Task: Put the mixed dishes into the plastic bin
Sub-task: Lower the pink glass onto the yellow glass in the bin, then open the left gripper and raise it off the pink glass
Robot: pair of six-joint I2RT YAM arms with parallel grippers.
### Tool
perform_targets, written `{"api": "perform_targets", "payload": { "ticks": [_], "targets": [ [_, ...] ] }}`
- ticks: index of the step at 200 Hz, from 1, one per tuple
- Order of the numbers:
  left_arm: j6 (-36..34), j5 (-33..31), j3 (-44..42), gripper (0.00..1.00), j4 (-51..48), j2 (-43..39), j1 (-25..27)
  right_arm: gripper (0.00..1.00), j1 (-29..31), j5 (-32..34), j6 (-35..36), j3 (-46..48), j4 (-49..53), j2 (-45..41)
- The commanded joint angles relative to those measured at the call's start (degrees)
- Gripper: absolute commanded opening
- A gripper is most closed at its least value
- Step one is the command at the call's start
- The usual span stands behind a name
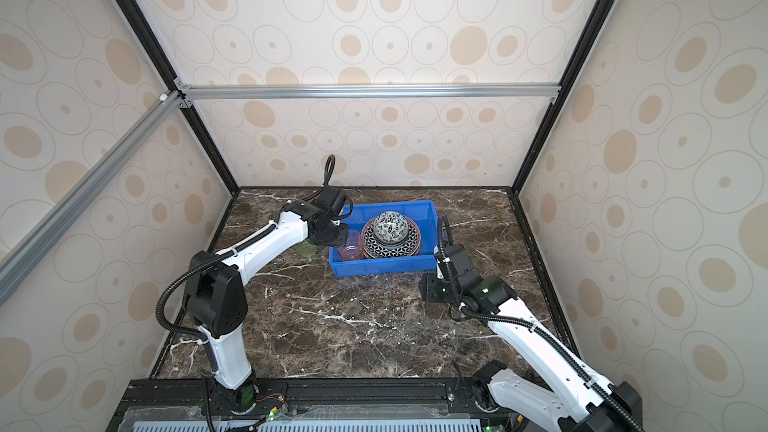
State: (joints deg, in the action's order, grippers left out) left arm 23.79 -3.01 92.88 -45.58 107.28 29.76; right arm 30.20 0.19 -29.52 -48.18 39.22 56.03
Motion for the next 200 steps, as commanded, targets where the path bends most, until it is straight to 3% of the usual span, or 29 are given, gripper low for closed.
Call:
{"api": "perform_targets", "payload": {
  "ticks": [1,118,200],
  "targets": [
    [-0.85,0.27,0.50,0.17,0.17,-1.98,0.48,0.57,-0.22,0.47,-0.67,0.46,1.25,-0.92],
    [-1.47,-2.14,-0.27,0.21,-1.08,-7.41,-0.65,0.57,-0.22,0.08,-0.78,0.37,0.51,-0.51],
    [-1.16,-0.74,-7.89,0.22,1.70,-14.16,-7.20,0.57,-0.22,-0.16,-0.82,-0.06,0.24,0.08]
  ]
}}
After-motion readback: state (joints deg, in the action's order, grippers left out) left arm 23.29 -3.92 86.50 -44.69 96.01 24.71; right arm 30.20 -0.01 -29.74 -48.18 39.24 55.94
